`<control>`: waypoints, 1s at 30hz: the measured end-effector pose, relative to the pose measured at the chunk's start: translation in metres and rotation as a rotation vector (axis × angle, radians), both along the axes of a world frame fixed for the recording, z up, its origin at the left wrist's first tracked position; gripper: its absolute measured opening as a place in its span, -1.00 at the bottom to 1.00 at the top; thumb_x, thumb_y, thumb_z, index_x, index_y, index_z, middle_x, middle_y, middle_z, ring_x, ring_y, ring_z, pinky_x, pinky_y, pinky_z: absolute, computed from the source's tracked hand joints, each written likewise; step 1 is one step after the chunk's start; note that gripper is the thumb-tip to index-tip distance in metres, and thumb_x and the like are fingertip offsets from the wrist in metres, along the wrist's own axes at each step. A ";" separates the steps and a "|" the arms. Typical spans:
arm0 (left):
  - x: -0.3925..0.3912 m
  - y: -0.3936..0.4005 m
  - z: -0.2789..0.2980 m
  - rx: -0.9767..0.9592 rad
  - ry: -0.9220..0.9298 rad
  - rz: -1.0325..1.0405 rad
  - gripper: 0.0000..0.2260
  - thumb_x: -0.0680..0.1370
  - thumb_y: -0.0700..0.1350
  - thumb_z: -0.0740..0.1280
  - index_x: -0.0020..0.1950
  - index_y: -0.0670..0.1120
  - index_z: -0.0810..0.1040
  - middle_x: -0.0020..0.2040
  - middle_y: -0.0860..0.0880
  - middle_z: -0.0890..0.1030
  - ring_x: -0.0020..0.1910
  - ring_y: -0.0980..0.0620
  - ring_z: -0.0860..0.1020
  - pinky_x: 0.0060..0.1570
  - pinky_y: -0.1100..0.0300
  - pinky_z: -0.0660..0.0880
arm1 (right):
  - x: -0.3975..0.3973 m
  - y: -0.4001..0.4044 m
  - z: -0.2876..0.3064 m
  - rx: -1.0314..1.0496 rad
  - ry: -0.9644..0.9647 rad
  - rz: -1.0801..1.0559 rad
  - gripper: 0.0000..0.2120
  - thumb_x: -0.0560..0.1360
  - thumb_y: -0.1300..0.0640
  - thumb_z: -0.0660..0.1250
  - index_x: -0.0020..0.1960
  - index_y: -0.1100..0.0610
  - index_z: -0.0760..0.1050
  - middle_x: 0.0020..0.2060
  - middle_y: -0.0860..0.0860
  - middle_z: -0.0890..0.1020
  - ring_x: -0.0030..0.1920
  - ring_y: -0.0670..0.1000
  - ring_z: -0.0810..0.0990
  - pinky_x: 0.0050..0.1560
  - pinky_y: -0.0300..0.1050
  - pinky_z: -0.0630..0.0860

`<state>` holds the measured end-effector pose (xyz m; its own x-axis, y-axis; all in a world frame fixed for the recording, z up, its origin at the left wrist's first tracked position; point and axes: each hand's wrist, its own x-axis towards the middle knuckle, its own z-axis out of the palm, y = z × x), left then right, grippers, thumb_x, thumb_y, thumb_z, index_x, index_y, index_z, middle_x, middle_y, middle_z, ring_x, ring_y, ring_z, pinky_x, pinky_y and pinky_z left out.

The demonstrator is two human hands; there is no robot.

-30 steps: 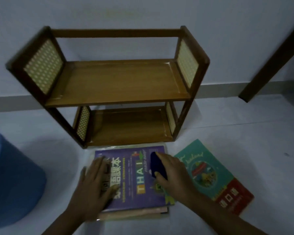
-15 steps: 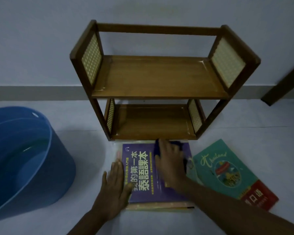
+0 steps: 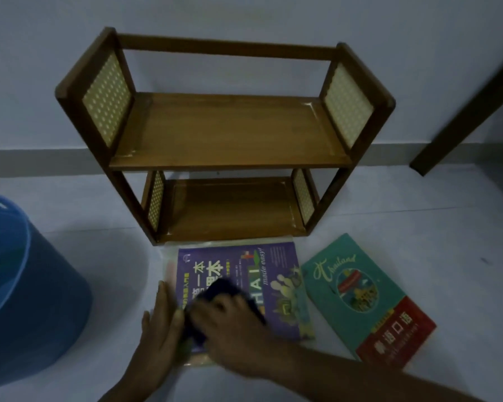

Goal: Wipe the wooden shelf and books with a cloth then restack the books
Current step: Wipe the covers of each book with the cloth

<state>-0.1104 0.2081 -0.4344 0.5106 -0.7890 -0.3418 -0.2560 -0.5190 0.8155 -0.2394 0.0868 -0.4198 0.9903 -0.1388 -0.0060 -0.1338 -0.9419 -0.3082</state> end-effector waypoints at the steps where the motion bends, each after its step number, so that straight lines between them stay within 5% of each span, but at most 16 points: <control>1: 0.000 -0.001 -0.004 0.013 -0.033 -0.003 -0.20 0.21 0.61 -0.27 0.35 0.32 -0.41 0.41 0.40 -0.23 0.51 0.20 -0.10 0.47 0.09 -0.30 | -0.011 0.003 0.004 0.015 -0.005 0.096 -0.51 0.50 0.01 0.19 0.41 0.03 0.21 0.40 -0.01 0.34 0.15 0.15 0.45 0.10 0.08 0.41; 3: -0.001 -0.002 -0.009 0.050 -0.072 -0.032 -0.25 0.25 0.59 -0.27 0.35 0.34 -0.41 0.50 0.25 -0.17 0.53 0.14 -0.09 0.49 0.03 -0.28 | -0.029 -0.022 0.008 -0.008 -0.036 0.071 -0.47 0.46 -0.03 0.20 0.40 -0.02 0.23 0.38 -0.06 0.38 0.17 0.10 0.47 0.11 0.05 0.42; 6: 0.004 -0.001 -0.007 0.117 -0.191 -0.099 -0.22 0.33 0.55 -0.15 0.41 0.30 -0.41 0.57 0.10 -0.11 0.55 0.06 -0.07 0.49 -0.06 -0.22 | -0.064 -0.083 -0.005 0.063 -0.066 -0.442 -0.44 0.42 -0.03 0.25 0.40 -0.05 0.26 0.30 -0.02 0.48 0.18 0.10 0.50 0.13 0.11 0.48; 10: -0.015 -0.014 0.003 0.162 -0.608 -0.429 -0.04 0.34 0.57 -0.01 0.49 0.11 -0.39 0.49 0.02 -0.44 0.48 0.04 -0.43 0.47 -0.04 -0.34 | -0.102 -0.111 -0.021 0.209 -0.019 -0.818 -0.40 0.51 -0.13 0.12 0.48 0.10 0.19 0.32 0.09 0.44 0.26 0.11 0.43 0.22 0.01 0.43; 15: -0.025 -0.035 -0.005 0.149 -0.869 -0.764 -0.09 0.37 0.54 0.06 0.53 -0.03 0.17 0.49 -0.31 0.19 0.50 -0.25 0.03 0.34 -0.20 0.00 | -0.098 -0.108 -0.020 0.478 -0.123 -0.940 -0.42 0.47 -0.09 0.15 0.42 0.17 0.27 0.21 0.11 0.48 0.21 0.09 0.46 0.16 -0.06 0.44; 19: -0.017 -0.033 -0.004 0.162 -0.882 -0.786 -0.19 0.43 0.49 0.03 0.50 -0.01 0.25 0.41 -0.34 0.34 0.43 -0.34 0.24 0.38 -0.17 -0.02 | -0.102 -0.111 -0.012 0.599 -0.115 -0.919 -0.50 0.48 -0.02 0.20 0.36 0.16 0.33 0.18 0.09 0.50 0.20 0.06 0.48 0.16 -0.07 0.44; 22: -0.013 -0.038 -0.005 0.110 -0.999 -0.809 -0.27 0.48 0.41 0.05 0.47 -0.05 0.29 0.34 -0.37 0.43 0.33 -0.38 0.39 0.22 -0.31 0.35 | -0.106 -0.112 -0.005 0.638 -0.099 -0.903 -0.67 0.55 0.17 0.28 0.30 0.12 0.35 0.13 0.08 0.51 0.16 0.05 0.49 0.09 -0.13 0.39; 25: -0.020 -0.035 -0.009 0.105 -1.089 -0.862 -0.41 0.56 0.25 0.05 0.42 -0.12 0.33 0.29 -0.42 0.45 0.25 -0.46 0.42 0.06 -0.37 0.45 | -0.113 -0.113 -0.004 0.698 -0.088 -0.940 -0.64 0.56 0.21 0.27 0.34 0.16 0.33 0.13 0.03 0.48 0.17 0.03 0.47 0.09 -0.17 0.36; 30: -0.022 -0.031 0.013 -0.158 -1.191 -0.847 -0.62 0.66 -0.05 -0.05 0.28 -0.18 0.44 0.14 -0.25 0.62 0.08 -0.29 0.62 -0.03 -0.18 0.59 | -0.123 -0.122 0.009 0.896 -0.143 -1.184 -0.64 0.59 0.14 0.24 0.36 0.17 0.34 0.11 0.09 0.49 0.06 0.08 0.49 0.03 -0.07 0.44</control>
<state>-0.1328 0.1769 -0.4216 -0.2008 -0.9780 0.0572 -0.9786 0.1976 -0.0570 -0.3628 -0.0352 -0.4111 0.3085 -0.8449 -0.4369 -0.5855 0.1933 -0.7873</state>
